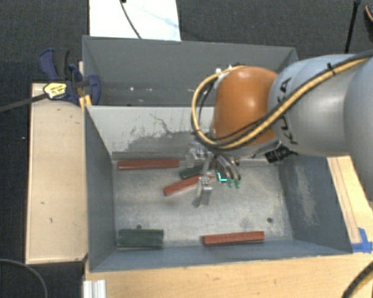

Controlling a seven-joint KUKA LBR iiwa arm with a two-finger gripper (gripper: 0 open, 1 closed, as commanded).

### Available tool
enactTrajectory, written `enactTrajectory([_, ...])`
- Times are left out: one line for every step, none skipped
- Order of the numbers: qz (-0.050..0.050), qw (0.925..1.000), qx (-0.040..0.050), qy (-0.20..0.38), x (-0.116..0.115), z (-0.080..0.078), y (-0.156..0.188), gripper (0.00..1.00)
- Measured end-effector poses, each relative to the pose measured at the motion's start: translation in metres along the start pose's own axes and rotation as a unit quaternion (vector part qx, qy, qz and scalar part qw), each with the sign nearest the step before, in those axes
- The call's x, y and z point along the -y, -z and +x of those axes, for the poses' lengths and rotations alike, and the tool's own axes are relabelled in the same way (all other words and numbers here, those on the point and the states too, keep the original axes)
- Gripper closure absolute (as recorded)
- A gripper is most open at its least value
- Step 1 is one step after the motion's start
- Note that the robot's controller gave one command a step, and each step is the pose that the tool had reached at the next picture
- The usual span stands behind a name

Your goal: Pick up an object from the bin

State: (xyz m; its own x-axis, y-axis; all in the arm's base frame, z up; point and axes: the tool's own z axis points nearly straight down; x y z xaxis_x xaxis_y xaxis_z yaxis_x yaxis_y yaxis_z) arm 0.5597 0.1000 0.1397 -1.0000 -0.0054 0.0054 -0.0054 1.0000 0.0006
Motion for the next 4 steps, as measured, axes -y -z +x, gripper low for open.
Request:
enactTrajectory([0.0,1.0,0.0039,-0.001,0.0,-0.002,0.004,0.0])
enactTrajectory([-0.001,0.9993,0.007,-0.036,-0.014,0.002,-0.029,0.0])
enactTrajectory([0.0,0.9998,0.0024,0.017,0.029,0.015,-0.065,1.0])
enactTrajectory([0.0,0.9999,0.0023,0.017,0.029,0.015,-0.065,1.0])
